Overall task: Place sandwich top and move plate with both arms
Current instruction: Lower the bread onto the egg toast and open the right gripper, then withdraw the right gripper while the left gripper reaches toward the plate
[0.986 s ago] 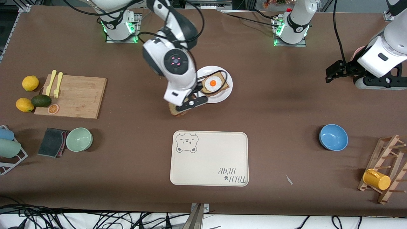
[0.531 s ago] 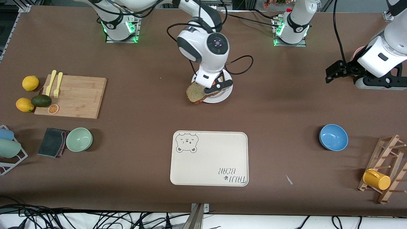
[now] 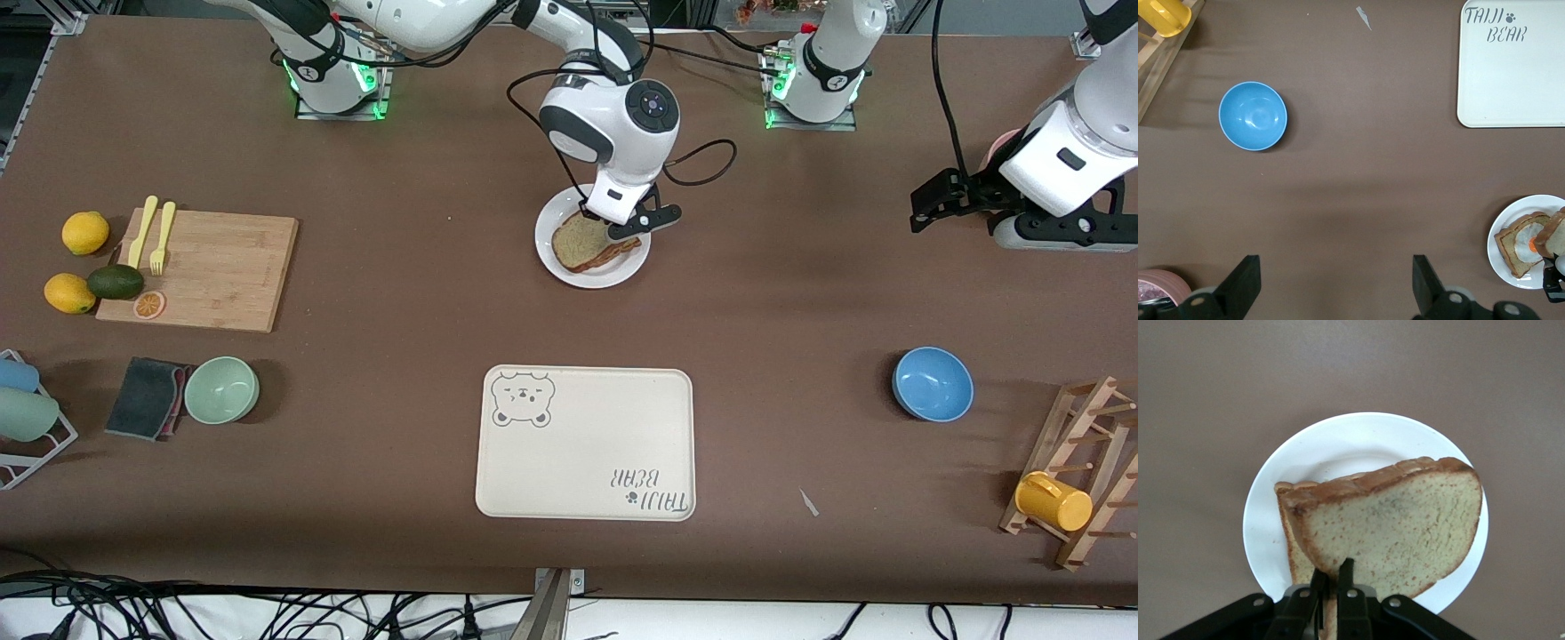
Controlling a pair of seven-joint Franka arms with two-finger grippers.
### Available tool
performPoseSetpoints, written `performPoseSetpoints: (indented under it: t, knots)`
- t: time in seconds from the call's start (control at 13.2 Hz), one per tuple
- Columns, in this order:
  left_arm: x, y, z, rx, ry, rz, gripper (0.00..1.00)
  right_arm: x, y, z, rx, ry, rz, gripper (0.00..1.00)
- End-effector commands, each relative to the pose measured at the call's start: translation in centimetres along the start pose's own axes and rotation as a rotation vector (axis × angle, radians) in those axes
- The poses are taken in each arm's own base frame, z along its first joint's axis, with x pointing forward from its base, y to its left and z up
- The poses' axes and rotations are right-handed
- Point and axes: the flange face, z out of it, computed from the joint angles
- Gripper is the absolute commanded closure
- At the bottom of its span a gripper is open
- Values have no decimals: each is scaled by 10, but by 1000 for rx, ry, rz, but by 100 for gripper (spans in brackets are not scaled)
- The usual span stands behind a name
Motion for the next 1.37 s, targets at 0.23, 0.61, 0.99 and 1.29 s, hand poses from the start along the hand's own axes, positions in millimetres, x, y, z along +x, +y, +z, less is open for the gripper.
performPoseSetpoints:
  t: [0.23,0.61,0.99,1.29]
  knots:
    - [0,0,-3,35,8,-1,0,-3,-15,23,-11,-5,15,100]
    - [0,0,-3,35,8,-1,0,1,-10,23,-4,-10,35,27]
    - [0,0,-3,33,8,-5,0,6,56,-59,29,34,71,0]
    - [0,-2,-4,31,10,-10,0,-2,171,-135,6,98,211,0]
